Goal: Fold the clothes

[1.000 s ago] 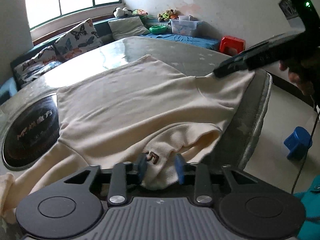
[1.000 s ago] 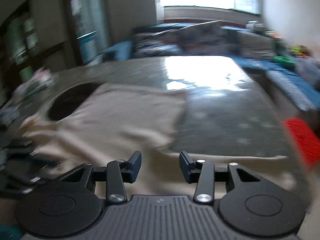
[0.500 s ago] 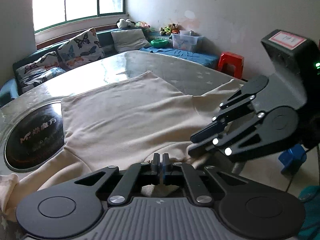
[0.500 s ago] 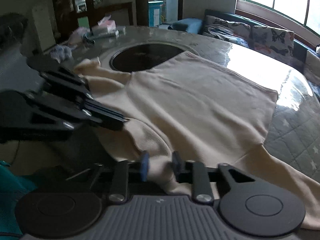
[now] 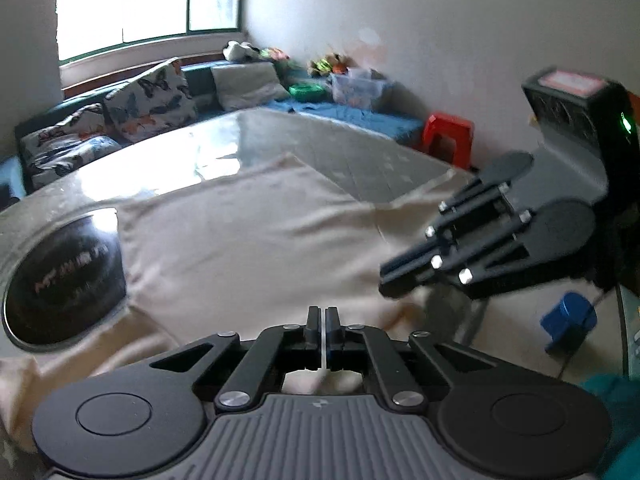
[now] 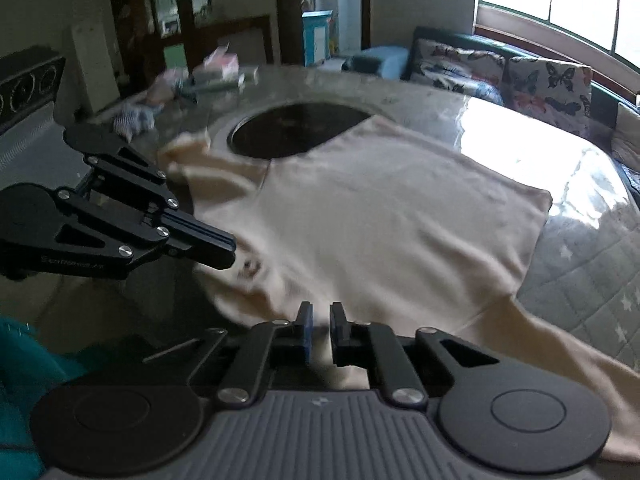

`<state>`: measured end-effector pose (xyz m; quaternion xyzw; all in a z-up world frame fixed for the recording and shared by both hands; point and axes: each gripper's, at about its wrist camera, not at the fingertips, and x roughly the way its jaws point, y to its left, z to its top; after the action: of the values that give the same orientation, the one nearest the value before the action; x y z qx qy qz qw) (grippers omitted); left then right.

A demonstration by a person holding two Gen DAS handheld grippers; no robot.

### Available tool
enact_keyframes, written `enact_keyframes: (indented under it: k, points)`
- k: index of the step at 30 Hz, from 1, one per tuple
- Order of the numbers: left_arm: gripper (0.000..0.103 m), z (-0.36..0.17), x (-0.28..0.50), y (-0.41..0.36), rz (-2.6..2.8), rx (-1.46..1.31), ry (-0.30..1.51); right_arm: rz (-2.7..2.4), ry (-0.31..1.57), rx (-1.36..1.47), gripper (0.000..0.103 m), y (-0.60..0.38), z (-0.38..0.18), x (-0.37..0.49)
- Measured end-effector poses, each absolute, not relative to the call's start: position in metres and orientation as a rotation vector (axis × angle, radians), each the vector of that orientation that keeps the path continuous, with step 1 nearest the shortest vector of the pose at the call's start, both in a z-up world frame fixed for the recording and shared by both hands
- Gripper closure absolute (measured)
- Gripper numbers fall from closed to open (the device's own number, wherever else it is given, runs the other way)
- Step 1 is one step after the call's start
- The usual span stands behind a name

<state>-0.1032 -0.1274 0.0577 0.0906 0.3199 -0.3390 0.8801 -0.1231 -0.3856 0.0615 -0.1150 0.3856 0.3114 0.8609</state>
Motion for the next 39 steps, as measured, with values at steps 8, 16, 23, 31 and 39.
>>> enact_keyframes:
  k: [8, 16, 23, 31, 39]
  points:
    - [0.1, 0.023, -0.08, -0.134, -0.629, 0.165, 0.766, 0.622, 0.822, -0.216, 0.093, -0.378, 0.045, -0.101]
    - [0.093, 0.031, -0.081, -0.089, -0.484, 0.026, 0.737, 0.657, 0.836, -0.226, 0.083, -0.375, 0.041, -0.101]
    - [0.089, 0.031, -0.061, -0.033, -0.277, -0.057, 0.754, 0.663, 0.851, -0.216, 0.078, -0.368, 0.031, -0.092]
    - [0.073, 0.033, -0.053, 0.016, -0.042, 0.007, 0.713, 0.671, 0.851, -0.211, 0.075, -0.367, 0.03, -0.091]
    - [0.066, 0.028, -0.054, 0.061, 0.267, 0.032, 0.655, 0.674, 0.851, -0.21, 0.073, -0.366, 0.03, -0.09]
